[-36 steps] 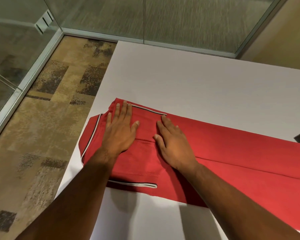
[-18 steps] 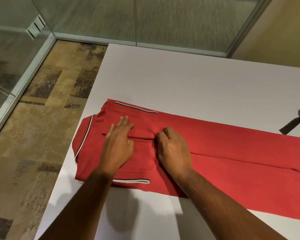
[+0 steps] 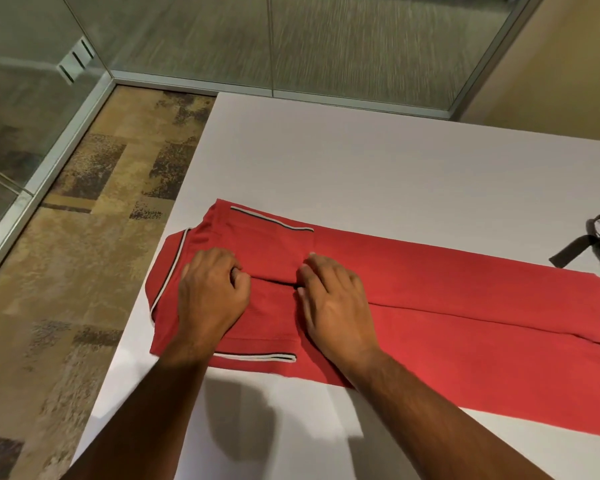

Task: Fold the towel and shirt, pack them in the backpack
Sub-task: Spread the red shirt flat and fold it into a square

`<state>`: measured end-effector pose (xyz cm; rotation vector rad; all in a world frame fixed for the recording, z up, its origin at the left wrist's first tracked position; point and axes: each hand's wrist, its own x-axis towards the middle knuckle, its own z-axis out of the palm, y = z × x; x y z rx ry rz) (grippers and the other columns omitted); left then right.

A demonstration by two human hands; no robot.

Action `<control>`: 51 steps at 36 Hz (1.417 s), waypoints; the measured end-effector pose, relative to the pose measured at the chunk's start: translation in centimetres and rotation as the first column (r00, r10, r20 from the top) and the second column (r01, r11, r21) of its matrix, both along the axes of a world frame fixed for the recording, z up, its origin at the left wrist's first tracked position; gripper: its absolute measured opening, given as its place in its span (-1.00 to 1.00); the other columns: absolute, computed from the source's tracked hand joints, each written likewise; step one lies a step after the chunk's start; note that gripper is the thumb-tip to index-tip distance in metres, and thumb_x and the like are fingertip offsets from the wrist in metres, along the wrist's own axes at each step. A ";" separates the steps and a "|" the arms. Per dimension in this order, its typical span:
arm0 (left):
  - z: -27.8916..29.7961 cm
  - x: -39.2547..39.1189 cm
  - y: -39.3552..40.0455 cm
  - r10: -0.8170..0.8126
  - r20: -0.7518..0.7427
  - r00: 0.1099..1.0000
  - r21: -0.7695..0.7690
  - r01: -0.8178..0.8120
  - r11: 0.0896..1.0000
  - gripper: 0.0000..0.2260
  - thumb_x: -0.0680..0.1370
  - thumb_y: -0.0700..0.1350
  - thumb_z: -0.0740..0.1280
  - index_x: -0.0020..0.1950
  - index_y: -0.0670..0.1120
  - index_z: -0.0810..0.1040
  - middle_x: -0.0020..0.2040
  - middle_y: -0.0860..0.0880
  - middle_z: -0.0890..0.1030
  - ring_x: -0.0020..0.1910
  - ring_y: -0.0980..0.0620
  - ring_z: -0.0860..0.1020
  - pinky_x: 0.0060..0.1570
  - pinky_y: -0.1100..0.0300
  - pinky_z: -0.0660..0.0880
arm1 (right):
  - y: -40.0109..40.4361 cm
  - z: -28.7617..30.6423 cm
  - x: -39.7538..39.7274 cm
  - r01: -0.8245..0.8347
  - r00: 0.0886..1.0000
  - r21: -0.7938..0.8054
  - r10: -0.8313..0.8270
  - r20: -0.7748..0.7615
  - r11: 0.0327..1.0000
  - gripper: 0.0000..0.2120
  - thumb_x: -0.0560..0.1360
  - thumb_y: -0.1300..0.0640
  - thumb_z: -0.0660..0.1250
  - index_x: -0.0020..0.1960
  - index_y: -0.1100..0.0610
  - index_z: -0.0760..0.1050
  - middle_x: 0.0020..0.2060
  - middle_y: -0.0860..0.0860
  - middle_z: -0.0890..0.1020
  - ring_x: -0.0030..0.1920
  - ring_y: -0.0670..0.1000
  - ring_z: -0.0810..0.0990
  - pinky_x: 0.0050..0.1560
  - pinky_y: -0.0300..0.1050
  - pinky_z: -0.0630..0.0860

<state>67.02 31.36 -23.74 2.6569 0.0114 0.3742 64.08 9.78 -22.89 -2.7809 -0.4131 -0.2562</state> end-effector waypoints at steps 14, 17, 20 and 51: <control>0.5 3.7 -6.9 -0.095 -0.273 0.957 0.042 0.111 0.993 -0.52 0.68 0.04 0.19 0.57 -0.10 0.31 0.63 -0.13 0.21 0.64 -0.10 0.10 0.55 -0.17 0.14 | 0.3 -0.3 1.6 0.030 0.882 -0.023 -0.038 -0.469 0.999 -0.38 0.73 -0.18 -0.12 0.70 0.08 -0.08 0.68 -0.01 -0.12 0.67 -0.01 -0.17 0.64 0.15 -0.17; -1.0 3.4 -7.1 -0.077 -0.395 0.915 0.120 0.135 0.984 -0.43 0.70 0.12 0.02 0.68 -0.05 0.03 0.69 -0.07 -0.05 0.66 -0.04 -0.14 0.59 -0.18 -0.03 | -0.9 -0.2 1.7 0.063 0.876 0.064 -0.024 -0.481 0.996 -0.41 0.74 -0.16 -0.11 0.70 0.02 -0.08 0.68 -0.01 -0.11 0.67 -0.02 -0.17 0.64 0.12 -0.18; -1.5 3.2 -6.9 -0.049 -0.397 0.917 0.189 0.134 0.973 -0.42 0.70 0.13 -0.01 0.69 -0.03 -0.03 0.69 -0.05 -0.10 0.66 -0.02 -0.16 0.59 -0.21 -0.04 | -3.5 -0.5 1.5 0.164 0.880 0.052 -0.123 -0.459 0.985 -0.41 0.73 -0.18 -0.12 0.70 0.00 -0.06 0.68 -0.02 -0.11 0.66 -0.02 -0.20 0.64 0.14 -0.22; -1.9 -2.0 -29.5 -0.109 -0.372 0.922 0.179 0.186 0.966 -0.33 0.56 0.02 -0.05 0.67 -0.18 0.03 0.68 -0.13 -0.04 0.66 -0.14 -0.10 0.56 -0.29 -0.06 | -35.6 -1.8 -6.1 0.628 0.681 -0.248 -0.675 -0.283 0.737 -0.28 0.68 -0.34 -0.26 0.70 0.04 -0.09 0.68 0.03 -0.08 0.67 0.03 -0.17 0.64 0.16 -0.21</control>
